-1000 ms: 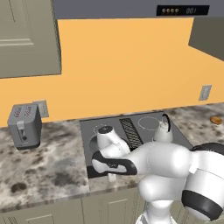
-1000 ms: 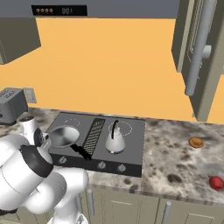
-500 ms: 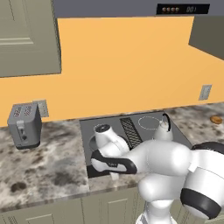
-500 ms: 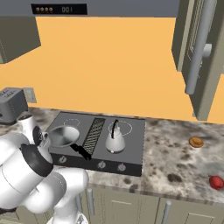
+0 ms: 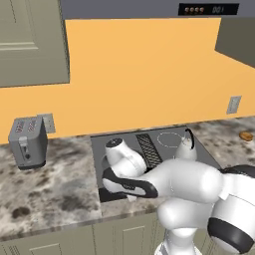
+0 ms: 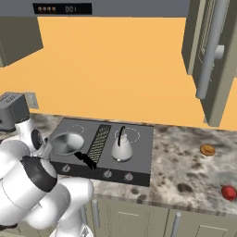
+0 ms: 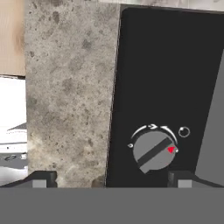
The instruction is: Pick the pan from the cabinet and place it on the stove. Then turn on the stove burner for the pan.
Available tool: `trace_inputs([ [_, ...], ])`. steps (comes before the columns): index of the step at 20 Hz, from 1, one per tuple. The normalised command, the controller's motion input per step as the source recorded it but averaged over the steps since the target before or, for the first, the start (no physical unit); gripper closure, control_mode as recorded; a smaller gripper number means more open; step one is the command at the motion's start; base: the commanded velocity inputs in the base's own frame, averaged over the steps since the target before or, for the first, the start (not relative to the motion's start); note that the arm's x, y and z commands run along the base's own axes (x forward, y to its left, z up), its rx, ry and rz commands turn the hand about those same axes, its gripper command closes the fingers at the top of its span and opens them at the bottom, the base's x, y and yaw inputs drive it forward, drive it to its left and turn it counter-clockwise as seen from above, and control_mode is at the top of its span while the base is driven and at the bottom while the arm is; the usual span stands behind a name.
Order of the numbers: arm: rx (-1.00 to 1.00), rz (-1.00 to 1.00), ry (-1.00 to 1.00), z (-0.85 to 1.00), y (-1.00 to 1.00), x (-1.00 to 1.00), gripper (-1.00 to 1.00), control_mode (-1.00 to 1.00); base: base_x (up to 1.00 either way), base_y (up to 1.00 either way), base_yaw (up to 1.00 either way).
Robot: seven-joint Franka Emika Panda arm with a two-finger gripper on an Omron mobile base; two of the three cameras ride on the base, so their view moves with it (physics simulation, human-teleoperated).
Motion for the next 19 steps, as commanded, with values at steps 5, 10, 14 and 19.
trace_inputs([
  [5,0.00,0.00,-0.11,0.91,0.00,-0.30,-1.00,-1.00,0.00,0.00,0.00],
  [10,0.00,0.00,-0.13,0.82,0.00,-0.33,-1.00,-1.00,0.00,0.00,0.00],
  [14,0.00,0.00,-0.07,0.44,0.00,-0.30,-1.00,-1.00,0.00,0.00,0.00],
  [19,0.01,0.00,-0.03,0.14,-0.05,-0.29,-1.00,-1.00,0.00,0.00,0.00],
])
